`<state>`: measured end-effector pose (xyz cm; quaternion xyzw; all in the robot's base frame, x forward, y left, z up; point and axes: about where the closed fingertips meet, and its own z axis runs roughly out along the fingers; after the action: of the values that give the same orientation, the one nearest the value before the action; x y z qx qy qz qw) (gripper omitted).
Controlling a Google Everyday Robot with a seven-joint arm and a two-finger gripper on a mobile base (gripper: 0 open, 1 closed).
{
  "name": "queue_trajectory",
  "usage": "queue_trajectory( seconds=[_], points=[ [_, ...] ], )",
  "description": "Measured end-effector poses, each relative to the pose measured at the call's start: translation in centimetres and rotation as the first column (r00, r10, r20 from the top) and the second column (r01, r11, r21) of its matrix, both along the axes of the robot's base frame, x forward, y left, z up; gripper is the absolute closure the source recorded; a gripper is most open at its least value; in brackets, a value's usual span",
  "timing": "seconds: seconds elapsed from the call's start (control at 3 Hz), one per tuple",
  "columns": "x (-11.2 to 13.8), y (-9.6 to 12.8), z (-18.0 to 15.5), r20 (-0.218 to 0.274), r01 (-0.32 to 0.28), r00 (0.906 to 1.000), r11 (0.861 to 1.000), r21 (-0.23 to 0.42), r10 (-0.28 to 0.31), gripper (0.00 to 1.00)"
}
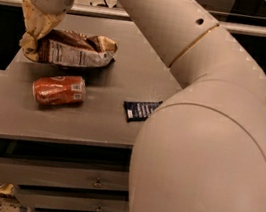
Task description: Move brown chip bag near coke can
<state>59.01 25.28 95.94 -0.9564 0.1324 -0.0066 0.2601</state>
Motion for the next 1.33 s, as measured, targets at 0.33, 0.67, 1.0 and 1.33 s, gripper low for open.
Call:
queue_trajectory(
  seconds=[0.33, 0.67, 1.0, 1.33],
  points=[
    [-0.5, 1.8, -1.7, -0.051, -0.059, 0.9970, 0.998, -0.018, 0.058, 1.00],
    [-0.9, 3.0, -3.3, -0.102, -0.104, 0.9895, 0.994, -0.015, 0.102, 1.00],
    [-1.1, 3.4, -4.8, -0.151, -0.124, 0.9811, 0.992, -0.014, 0.121, 1.00],
    [-1.0, 3.9, -5.2, -0.156, -0.126, 0.9800, 0.992, -0.008, 0.124, 0.79]
  ],
)
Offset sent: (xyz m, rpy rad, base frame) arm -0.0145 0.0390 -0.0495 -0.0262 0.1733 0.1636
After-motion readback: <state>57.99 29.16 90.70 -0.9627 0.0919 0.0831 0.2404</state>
